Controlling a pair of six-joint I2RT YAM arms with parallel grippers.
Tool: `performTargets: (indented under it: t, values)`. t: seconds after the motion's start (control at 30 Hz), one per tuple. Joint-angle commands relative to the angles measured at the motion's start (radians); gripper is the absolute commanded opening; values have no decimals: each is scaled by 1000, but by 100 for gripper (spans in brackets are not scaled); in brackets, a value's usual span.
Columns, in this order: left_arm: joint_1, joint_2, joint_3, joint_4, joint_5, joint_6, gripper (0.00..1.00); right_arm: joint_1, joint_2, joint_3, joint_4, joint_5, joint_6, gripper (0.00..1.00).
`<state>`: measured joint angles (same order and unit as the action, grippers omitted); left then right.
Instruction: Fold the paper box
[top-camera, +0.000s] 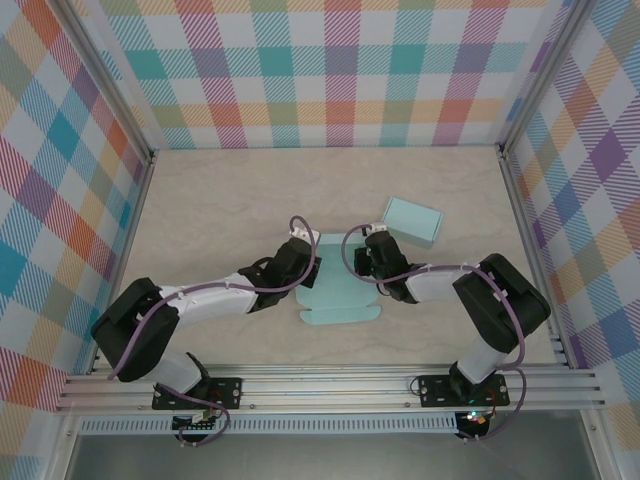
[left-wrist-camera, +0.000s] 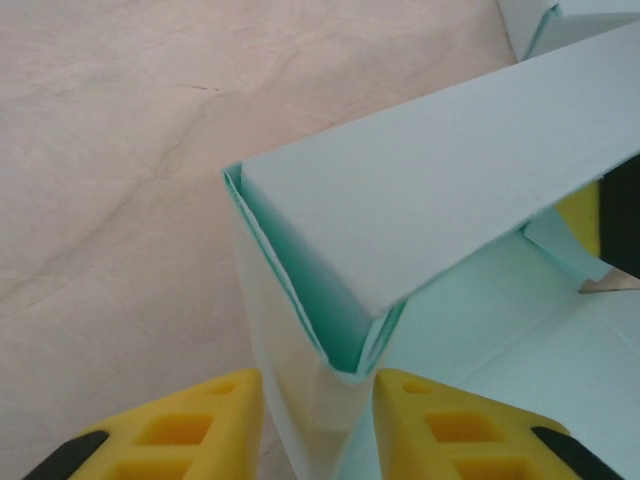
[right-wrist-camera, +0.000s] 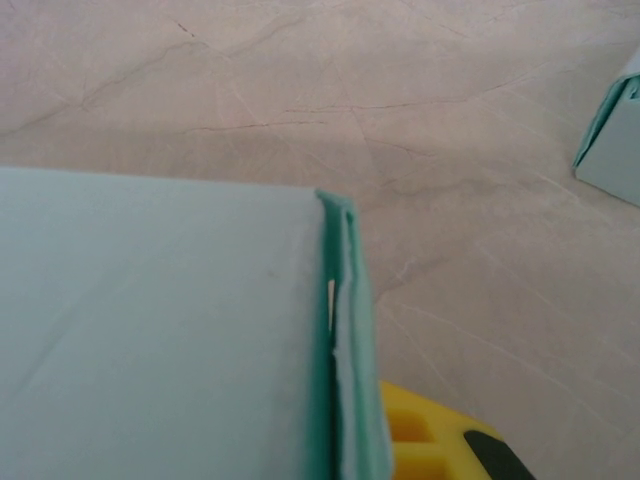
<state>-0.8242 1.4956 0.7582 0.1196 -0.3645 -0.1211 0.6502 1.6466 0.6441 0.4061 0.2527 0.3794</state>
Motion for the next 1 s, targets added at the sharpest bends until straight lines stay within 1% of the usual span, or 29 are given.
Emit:
performTargets:
  t: [0.0,0.13,0.23,0.37,0.5,0.6,0.8,0.9,0.97]
  values:
    - [-14,21,42,21,-158,-21,28,19,-10,14,-56,-12,38,0]
    - [-19,34,38,21,-211,-66,23,32,-5,24,-56,-12,79,0]
    - [-20,51,33,36,-238,-80,21,45,7,34,-59,-12,105,0]
    - [-23,94,50,24,-309,-93,19,65,35,58,-73,-10,142,0]
    - [-24,153,93,-37,-416,-146,18,87,58,85,-94,-8,196,0]
    - [-23,187,127,-94,-495,-215,18,105,72,104,-112,-10,241,0]
    - [-17,234,165,-171,-595,-322,19,136,112,156,-146,-15,306,0]
    - [16,254,178,-220,-592,-376,19,143,122,169,-160,-12,332,0]
    - [36,248,163,-210,-579,-387,19,142,122,171,-169,-12,351,0]
